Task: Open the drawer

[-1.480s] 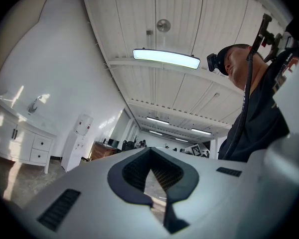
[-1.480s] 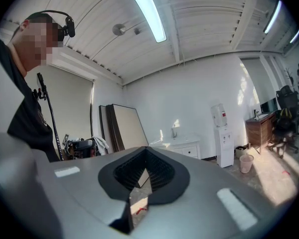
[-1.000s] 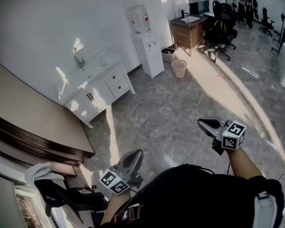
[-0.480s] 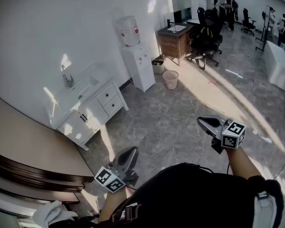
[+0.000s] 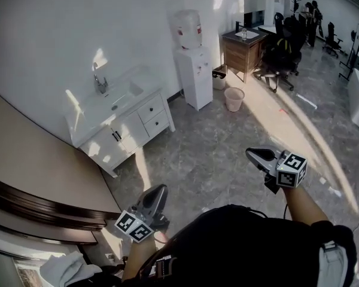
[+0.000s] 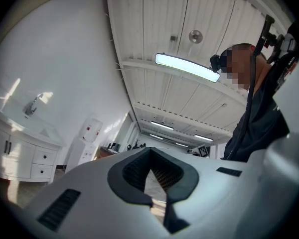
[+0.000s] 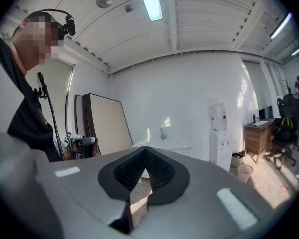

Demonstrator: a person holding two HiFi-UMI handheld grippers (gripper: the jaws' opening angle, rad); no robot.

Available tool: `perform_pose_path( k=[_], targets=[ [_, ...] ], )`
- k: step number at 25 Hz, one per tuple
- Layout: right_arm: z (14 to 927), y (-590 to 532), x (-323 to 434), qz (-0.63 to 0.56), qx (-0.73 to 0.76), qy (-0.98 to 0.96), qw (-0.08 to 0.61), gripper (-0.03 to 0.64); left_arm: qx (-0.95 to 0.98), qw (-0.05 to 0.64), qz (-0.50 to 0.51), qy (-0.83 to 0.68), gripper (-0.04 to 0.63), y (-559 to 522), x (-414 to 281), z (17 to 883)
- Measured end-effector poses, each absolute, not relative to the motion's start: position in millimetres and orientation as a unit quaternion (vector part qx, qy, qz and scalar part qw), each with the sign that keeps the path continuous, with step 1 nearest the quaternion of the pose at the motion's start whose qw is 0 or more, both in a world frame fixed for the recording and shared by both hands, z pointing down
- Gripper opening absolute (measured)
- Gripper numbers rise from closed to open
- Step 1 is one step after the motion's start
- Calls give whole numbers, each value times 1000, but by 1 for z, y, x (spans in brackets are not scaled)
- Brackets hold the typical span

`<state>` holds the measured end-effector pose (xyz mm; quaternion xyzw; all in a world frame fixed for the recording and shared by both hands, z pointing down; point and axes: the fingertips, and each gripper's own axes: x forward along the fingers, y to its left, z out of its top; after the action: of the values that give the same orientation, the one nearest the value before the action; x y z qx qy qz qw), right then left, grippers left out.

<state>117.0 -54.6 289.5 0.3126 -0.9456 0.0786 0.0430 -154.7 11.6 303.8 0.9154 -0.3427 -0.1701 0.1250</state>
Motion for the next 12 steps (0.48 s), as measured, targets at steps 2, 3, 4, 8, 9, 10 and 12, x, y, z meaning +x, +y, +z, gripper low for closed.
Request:
perform_pose_path(
  k=[2,3,4,8,9,10,12],
  targets=[
    [294,-73,102,78,297,-951,45,2,905,132,-171,-368,0,4,-174,314],
    [295,-82,97,79,289,-953,45,2,899,136,-171,-379,0,-1,-180,318],
    [296,-91,93,81,280,-956,44,2,895,139,-171,-389,0,-6,-184,321],
    [309,-129,86,93,244,-964,40,2,881,144,-171,-417,0,-31,-181,327],
    [313,-139,88,96,236,-966,38,2,879,142,-168,-422,0,-37,-176,328],
    [316,-149,93,98,228,-968,36,2,878,138,-164,-428,0,-43,-169,328],
    [321,-175,105,100,215,-971,31,2,873,130,-160,-443,0,-59,-155,328]
  ],
)
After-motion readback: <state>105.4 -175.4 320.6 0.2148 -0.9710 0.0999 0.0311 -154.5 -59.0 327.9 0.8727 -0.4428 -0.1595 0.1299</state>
